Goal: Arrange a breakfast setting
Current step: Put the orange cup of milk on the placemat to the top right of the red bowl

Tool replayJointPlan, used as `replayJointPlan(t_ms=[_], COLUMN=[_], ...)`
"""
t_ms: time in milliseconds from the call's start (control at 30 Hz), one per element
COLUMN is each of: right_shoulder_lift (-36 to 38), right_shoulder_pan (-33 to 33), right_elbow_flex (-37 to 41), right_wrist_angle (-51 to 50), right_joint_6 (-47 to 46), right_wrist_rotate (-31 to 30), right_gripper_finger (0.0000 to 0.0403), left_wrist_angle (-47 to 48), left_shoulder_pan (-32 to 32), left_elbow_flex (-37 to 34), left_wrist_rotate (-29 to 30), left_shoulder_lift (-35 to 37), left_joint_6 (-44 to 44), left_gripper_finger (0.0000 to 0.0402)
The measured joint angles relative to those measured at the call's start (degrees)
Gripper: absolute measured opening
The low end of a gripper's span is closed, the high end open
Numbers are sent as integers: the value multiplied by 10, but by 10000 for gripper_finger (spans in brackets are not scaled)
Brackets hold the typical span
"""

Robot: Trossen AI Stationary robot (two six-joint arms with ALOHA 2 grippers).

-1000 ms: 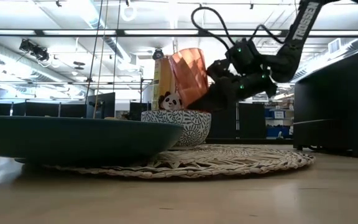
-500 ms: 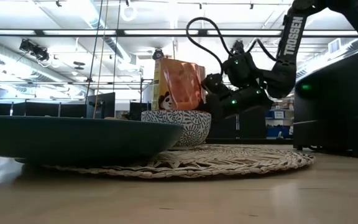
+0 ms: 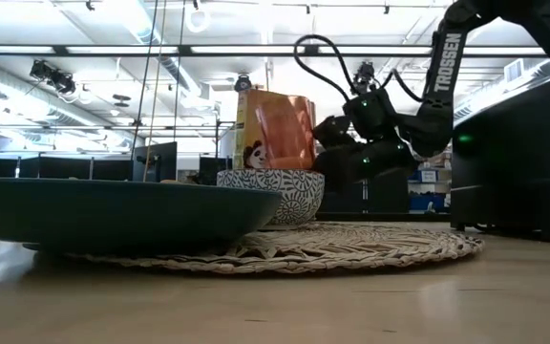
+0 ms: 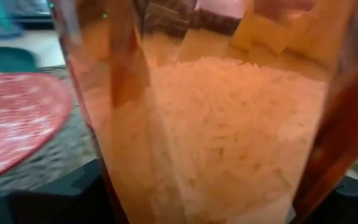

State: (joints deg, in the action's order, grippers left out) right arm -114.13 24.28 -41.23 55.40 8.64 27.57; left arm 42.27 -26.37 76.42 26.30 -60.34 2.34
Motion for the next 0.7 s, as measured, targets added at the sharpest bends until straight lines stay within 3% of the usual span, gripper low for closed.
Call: replayJointPlan(t_ms=[267, 500, 700], right_shoulder_lift=[0, -1, -4], right_shoulder_pan=[36, 39, 49], right_elbow_flex=[0, -9, -27], right_wrist_angle=[0, -8, -24], right_joint_6=[19, 52, 73], right_wrist_rotate=[159, 198, 271], right_gripper_finger=[323, 323, 323], left_wrist_angle=[-12, -44, -56], left_shoulder_pan=[5, 9, 9], left_elbow_flex=[0, 0, 0], left_wrist_rotate=[0, -11, -17], left_shoulder_lift=[0, -1, -4], left_joint_6=[-15, -53, -52], left_gripper_finger=[144, 144, 144])
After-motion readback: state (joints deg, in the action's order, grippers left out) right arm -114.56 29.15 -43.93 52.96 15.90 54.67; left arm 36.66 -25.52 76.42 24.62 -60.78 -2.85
